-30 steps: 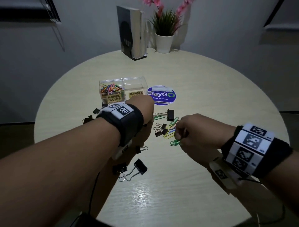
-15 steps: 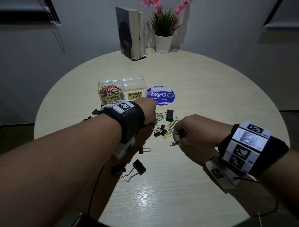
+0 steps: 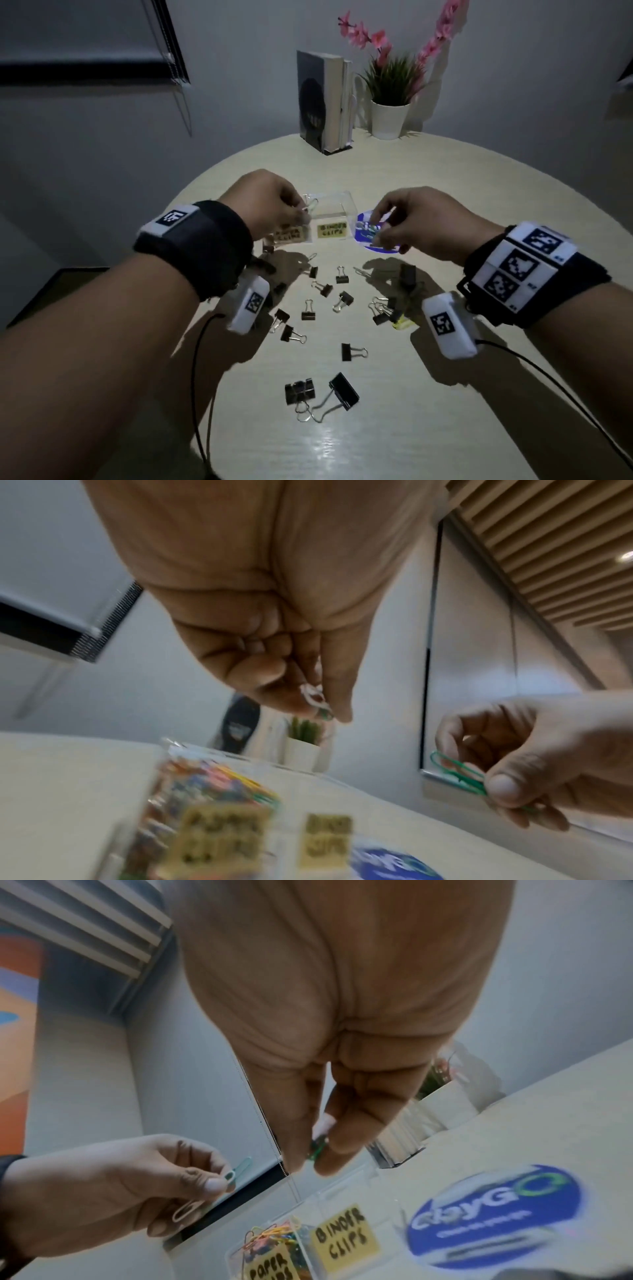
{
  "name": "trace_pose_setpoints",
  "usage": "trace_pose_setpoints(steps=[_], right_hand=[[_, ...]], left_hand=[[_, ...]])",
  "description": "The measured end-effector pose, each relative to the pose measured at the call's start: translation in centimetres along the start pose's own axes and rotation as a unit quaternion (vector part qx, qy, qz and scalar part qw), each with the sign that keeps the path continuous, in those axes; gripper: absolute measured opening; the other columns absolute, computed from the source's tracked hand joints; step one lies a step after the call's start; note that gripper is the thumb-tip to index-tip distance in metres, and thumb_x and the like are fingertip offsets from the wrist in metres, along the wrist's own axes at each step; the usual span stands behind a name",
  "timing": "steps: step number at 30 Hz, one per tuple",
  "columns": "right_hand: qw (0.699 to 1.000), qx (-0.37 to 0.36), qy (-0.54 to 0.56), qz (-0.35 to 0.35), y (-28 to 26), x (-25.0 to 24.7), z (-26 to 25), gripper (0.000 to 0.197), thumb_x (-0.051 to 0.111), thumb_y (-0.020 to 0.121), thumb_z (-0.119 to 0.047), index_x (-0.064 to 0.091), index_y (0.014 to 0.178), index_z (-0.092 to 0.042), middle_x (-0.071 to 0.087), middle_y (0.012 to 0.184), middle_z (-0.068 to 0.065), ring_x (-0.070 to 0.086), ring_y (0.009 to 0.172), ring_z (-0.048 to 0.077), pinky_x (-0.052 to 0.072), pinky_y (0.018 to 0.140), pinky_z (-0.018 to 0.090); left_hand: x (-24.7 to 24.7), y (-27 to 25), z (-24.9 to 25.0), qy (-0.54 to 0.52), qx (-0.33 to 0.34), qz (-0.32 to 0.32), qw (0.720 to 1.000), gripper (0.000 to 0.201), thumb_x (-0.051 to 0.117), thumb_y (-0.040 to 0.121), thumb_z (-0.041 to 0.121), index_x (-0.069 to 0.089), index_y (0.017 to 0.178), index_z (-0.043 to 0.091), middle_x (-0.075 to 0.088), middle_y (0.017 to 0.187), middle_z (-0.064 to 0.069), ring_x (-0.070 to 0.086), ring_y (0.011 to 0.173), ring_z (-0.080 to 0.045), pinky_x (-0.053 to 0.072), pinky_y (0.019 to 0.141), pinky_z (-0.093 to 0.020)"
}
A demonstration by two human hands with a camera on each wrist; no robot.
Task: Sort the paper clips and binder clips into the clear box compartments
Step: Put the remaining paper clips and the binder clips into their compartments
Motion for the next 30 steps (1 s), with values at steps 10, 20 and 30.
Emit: trace_pose_setpoints(steps=[10, 20, 30], right_hand=[[0.993, -0.056, -0.015, 0.102, 10.5, 5.7, -6.2, 0.009, 0.080, 0.072, -0.014, 0.073, 0.077, -0.018, 0.074, 0.071, 0.001, 0.071, 0.065, 0.016, 0.060, 0.070, 0.037], [0.986, -0.062, -0.130, 0.088, 11.1, 8.6, -5.7, 0.017, 0.066, 0.081, -0.035, 0.079, 0.085, -0.025, 0.077, 0.089, -0.002, 0.067, 0.089, 0.020, 0.056, 0.081, 0.036], [0.992, -0.040, 0.036, 0.113, 2.9, 0.1, -2.5, 0.011, 0.070, 0.084, -0.018, 0.076, 0.092, -0.018, 0.072, 0.080, -0.007, 0.059, 0.067, -0.001, 0.046, 0.069, 0.021]], left_hand=[[-2.2, 4.2, -6.9, -0.024, -0.078, 0.152, 0.985, 0.023, 0.085, 0.069, 0.031, 0.065, 0.072, 0.020, 0.071, 0.079, 0.000, 0.069, 0.076, -0.022, 0.057, 0.072, -0.035], [-0.7, 4.3, -5.7, 0.059, -0.037, 0.113, 0.991, 0.022, 0.066, 0.089, 0.034, 0.079, 0.096, 0.019, 0.075, 0.094, -0.004, 0.066, 0.093, -0.022, 0.053, 0.083, -0.032], [-3.6, 0.2, -3.5, 0.040, 0.003, 0.168, 0.985, 0.022, 0.065, 0.090, 0.037, 0.076, 0.099, 0.021, 0.073, 0.100, 0.002, 0.060, 0.087, -0.013, 0.040, 0.076, -0.025]])
Point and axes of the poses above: each hand's wrist, its own y-axis towards the middle knuckle, its own x-axis out of the palm, z = x × y, the point moved 8 cm from there along y, towards the middle knuckle
